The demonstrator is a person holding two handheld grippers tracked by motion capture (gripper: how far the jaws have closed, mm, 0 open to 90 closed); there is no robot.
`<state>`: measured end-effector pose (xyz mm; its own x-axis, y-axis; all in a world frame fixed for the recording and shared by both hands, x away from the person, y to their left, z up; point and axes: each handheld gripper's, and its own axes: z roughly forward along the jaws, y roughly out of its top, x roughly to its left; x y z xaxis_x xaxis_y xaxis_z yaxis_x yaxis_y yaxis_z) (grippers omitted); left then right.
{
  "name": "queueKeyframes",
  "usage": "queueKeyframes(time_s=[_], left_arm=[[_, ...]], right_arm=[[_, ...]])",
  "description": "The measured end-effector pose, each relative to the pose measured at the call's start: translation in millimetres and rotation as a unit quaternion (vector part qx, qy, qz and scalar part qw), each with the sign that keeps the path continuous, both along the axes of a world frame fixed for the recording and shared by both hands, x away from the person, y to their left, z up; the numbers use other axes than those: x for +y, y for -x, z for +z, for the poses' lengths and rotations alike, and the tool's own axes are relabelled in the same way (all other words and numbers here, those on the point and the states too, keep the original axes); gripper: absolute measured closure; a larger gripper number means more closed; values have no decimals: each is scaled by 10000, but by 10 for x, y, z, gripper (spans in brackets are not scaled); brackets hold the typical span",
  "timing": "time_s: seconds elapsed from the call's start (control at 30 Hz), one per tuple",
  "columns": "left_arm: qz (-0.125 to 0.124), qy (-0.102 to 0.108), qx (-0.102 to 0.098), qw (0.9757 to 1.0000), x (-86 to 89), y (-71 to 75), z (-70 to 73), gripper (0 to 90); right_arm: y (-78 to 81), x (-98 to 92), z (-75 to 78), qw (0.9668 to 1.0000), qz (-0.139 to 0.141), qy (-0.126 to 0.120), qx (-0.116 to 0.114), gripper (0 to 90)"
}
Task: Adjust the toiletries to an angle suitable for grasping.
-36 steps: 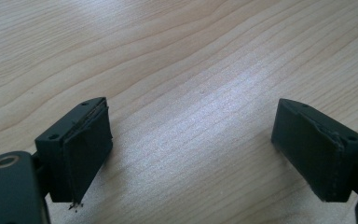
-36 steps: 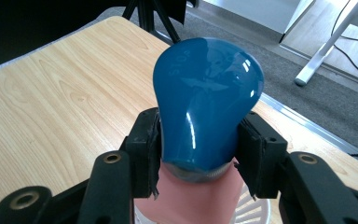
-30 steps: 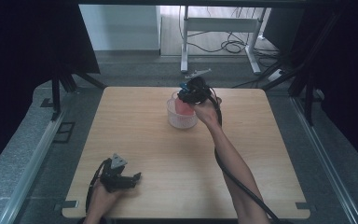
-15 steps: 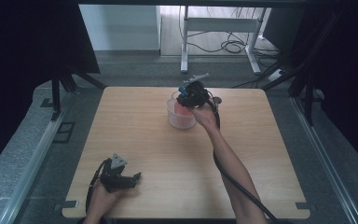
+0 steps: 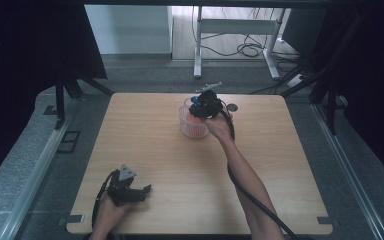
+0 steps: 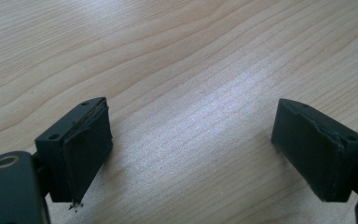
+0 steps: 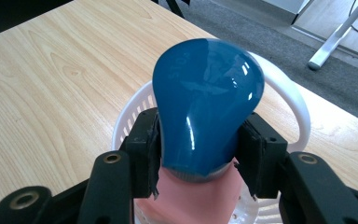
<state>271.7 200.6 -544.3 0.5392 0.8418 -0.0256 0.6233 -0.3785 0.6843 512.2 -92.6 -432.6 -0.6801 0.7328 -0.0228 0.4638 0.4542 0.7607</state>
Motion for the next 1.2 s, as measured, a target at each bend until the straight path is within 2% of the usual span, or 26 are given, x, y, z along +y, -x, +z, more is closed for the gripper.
queueKeyframes(time_s=[0.5,0.73,0.97,1.2], left_arm=[[0,5,-4,10000,-1,0,-1,116],[-1,5,-4,10000,-1,0,-1,117],[-1,6,-3,10000,-1,0,-1,116],[-1,5,-4,10000,-2,0,-2,116]], right_arm=[[-34,-91,-37,9995,-77,-251,198,509],[-21,-83,-40,9997,-59,-203,138,491],[-4,-100,-33,9997,-89,-197,67,413],[14,-128,-13,9996,-58,-264,-31,291]])
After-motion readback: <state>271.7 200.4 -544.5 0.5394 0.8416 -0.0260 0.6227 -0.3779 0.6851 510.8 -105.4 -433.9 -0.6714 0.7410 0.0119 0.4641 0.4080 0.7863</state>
